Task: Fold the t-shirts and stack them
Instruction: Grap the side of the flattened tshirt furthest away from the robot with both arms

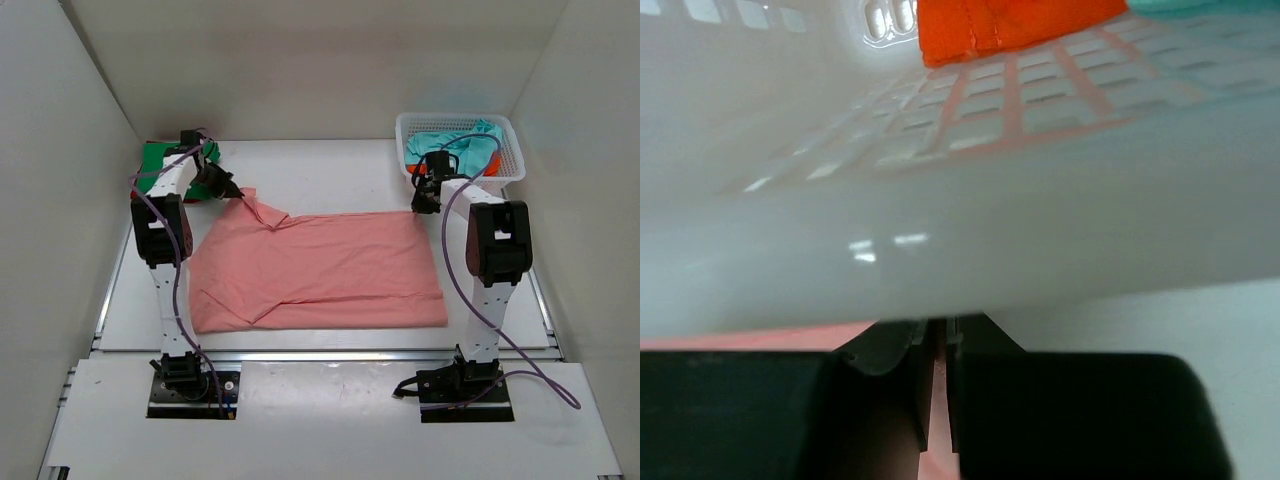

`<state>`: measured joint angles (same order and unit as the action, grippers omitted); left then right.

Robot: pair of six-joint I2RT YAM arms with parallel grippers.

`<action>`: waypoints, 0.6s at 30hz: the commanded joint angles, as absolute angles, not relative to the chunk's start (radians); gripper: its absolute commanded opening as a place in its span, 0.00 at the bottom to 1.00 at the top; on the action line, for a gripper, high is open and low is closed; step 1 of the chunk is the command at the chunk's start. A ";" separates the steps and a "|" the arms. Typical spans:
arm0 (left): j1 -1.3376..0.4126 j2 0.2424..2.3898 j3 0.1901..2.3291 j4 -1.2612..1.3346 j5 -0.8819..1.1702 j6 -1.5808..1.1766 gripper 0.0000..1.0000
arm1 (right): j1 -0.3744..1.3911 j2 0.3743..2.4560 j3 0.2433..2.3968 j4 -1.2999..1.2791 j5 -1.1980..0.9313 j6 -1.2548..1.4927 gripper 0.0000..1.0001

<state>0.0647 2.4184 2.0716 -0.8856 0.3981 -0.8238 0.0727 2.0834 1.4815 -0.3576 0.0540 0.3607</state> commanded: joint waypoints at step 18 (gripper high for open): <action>0.126 1.753 1.399 -0.828 0.439 -0.729 0.00 | 0.037 1.708 1.144 -0.173 -0.078 0.316 0.00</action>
<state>0.1196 1.8687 1.4521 -0.8272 0.4168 -0.7464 0.0433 1.7741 1.1728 -0.2214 -0.0605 0.3321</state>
